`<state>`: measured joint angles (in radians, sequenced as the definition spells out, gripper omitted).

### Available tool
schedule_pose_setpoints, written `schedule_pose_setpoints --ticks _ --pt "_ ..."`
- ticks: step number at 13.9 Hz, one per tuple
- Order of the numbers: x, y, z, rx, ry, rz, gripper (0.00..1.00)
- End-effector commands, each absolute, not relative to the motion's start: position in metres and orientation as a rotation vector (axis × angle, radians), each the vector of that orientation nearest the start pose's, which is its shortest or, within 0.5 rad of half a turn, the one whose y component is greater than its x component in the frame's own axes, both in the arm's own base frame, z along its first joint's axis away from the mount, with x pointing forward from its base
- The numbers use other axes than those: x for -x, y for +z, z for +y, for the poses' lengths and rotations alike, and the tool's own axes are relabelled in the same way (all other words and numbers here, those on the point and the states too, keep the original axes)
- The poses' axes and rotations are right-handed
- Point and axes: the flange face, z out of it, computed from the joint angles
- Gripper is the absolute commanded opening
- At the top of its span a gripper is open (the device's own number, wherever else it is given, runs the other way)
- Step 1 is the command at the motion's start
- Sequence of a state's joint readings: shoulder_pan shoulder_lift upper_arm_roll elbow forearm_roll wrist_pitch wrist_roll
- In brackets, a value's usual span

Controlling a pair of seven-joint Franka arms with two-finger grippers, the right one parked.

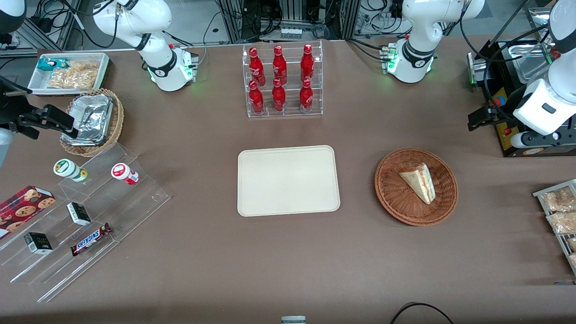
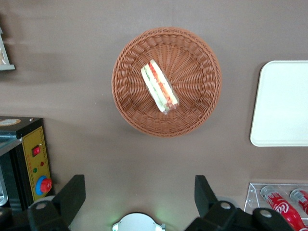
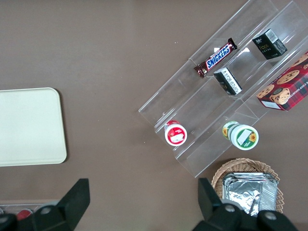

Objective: Place sandwich from basket to tray
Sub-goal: 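Move the left gripper over the wrapped sandwich in the wicker basket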

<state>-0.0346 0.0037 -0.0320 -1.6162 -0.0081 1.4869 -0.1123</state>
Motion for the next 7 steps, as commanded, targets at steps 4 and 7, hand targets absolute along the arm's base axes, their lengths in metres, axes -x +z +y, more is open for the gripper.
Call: schedule_pose_setpoints --ticks 4,7 --pt "-0.549 0.577 -0.039 3.092 0.237 -0.04 1.0" --pt "-0.551 0.538 -0.04 3.084 0.282 -0.034 1.0"
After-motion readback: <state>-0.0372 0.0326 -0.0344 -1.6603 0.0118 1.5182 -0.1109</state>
